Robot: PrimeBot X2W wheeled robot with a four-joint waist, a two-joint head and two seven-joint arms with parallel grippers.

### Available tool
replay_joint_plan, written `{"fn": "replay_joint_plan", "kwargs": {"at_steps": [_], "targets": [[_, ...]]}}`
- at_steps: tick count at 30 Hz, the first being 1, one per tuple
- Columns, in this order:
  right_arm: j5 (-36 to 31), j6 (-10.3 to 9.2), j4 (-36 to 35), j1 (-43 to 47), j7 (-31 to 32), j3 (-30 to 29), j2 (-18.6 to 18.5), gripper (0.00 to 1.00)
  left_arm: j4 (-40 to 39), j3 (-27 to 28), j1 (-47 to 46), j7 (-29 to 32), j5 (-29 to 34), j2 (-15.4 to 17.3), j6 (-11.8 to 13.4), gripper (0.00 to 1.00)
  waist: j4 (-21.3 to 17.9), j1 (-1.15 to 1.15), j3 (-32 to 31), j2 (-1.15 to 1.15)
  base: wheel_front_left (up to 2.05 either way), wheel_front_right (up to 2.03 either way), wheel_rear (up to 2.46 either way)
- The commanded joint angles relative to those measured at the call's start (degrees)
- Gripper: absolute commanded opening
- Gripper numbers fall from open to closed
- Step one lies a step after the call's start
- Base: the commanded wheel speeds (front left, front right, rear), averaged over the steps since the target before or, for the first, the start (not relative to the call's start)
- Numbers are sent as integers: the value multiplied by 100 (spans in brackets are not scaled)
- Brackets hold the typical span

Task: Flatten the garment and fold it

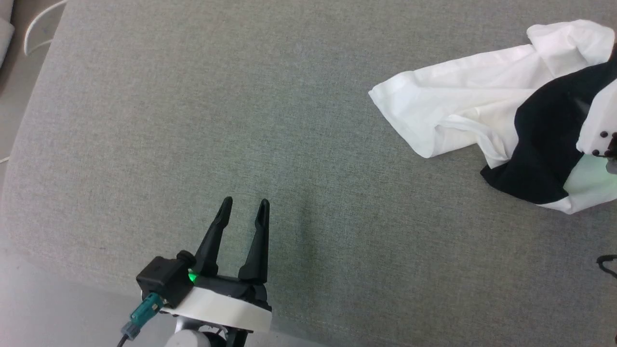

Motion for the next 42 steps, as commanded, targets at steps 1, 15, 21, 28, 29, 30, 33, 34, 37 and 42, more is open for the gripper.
{"fn": "replay_joint_plan", "kwargs": {"at_steps": [1, 15, 21, 28, 29, 30, 33, 34, 37, 42], "targets": [[-60, -4, 5, -93, -46, 26, -3, 23, 16, 2, -82, -27, -41, -12, -25, 100, 17, -1, 41, 0, 0, 0, 0], [310, -4, -556, -321, -406, 1059, -473, 0, 172, 22, -14, -27, -36, -12, 19, 100, -252, -1, -462, 0, 0, 0, 0], [730, -4, -1403, -321, -592, 2541, -628, 0, 212, 84, 198, -27, 7, -12, 36, 100, -279, -1, -844, 0, 0, 0, 0], [1398, -4, -1598, -135, -1052, 4708, -100, 0, 210, 140, 436, -27, -10, -12, 57, 100, -206, -1, -1135, 0, 0, 0, 0], [1495, -4, -1492, -84, -1162, 4969, 45, 0, 212, 141, 463, -27, -20, -12, 63, 100, -185, -1, -1157, 0, 0, 0, 0], [1552, -4, -1355, -39, -1265, 5249, 163, 0, 218, 130, 482, -27, -29, -12, 60, 100, -152, -1, -1177, 0, 0, 0, 0], [1665, -4, -838, 69, -1667, 6009, 465, 0, 240, 78, 500, -27, -68, -12, 61, 100, -31, -1, -1213, 0, 0, 0, 0], [1715, -4, -612, 128, -1786, 6177, 558, 0, 252, 57, 502, -27, -75, -12, 59, 100, 10, -1, -1229, 0, 0, 0, 0], [1842, -4, 238, 329, -2088, 6414, 781, 43, 286, -10, 507, -27, -102, -12, 67, 100, 121, -1, -1256, 0, 0, 0, 0], [1912, -4, 1156, 309, -2474, 6378, 914, 100, 336, -87, 526, -27, -121, -12, 81, 100, 218, -1, -1336, 0, 0, 0, 0]]}}
